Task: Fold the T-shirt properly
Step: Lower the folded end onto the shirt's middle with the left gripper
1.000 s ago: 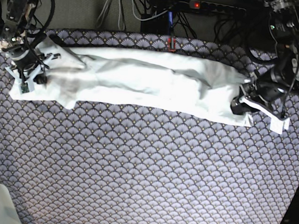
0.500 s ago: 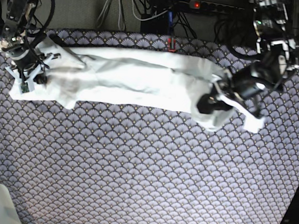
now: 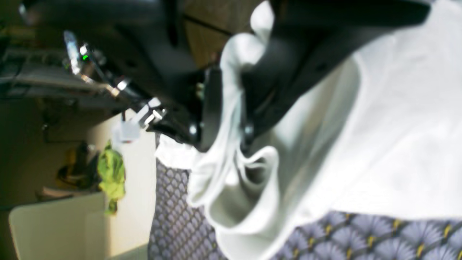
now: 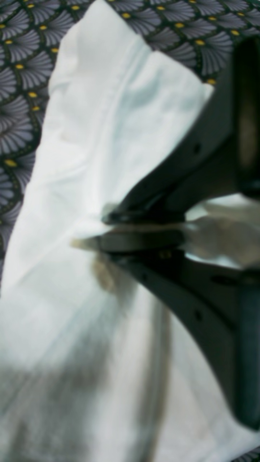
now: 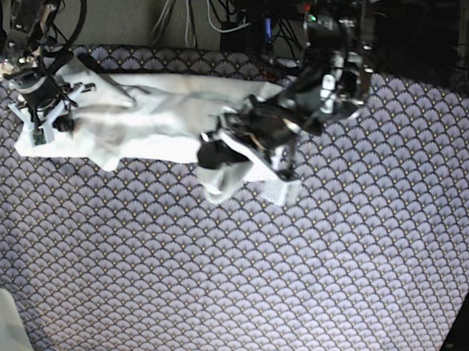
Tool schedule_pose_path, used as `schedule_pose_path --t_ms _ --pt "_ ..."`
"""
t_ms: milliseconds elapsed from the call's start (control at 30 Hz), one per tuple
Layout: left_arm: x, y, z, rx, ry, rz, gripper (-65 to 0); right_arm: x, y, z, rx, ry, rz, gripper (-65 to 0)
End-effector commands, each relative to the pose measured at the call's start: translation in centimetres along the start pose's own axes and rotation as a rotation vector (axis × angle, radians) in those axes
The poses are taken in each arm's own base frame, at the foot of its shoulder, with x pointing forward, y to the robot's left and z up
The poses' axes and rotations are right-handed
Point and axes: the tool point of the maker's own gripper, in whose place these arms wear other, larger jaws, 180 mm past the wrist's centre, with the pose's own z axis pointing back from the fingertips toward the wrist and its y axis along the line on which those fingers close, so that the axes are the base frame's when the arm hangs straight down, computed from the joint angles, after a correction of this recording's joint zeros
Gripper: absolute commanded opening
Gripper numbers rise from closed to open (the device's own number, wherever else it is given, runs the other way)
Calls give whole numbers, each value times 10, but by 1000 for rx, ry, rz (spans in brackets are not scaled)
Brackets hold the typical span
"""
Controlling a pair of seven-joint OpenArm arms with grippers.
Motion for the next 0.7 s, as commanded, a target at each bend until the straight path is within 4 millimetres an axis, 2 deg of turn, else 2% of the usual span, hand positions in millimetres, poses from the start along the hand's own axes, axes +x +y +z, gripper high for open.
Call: schedule_pose_path --t_ms 0,67,267,400,533,667 --pt "11 -15 -2 -47 -43 -17 -645 -3 0 1 8 24 19 -649" --pt "13 -13 -8 -46 -47 -18 -645 -3 1 1 9 25 19 -649" --pt "-1 4 -31 -17 19 20 -645 -4 0 1 8 27 21 -649" --pt "-12 -17 -48 -64 84 -50 -645 -4 0 1 8 28 23 -649" --pt "-21 -34 -54 -97 112 -83 -645 -3 -1 2 7 27 25 -649" --pt "-11 -40 -56 -111 81 -90 -645 -4 -1 2 7 28 25 -649"
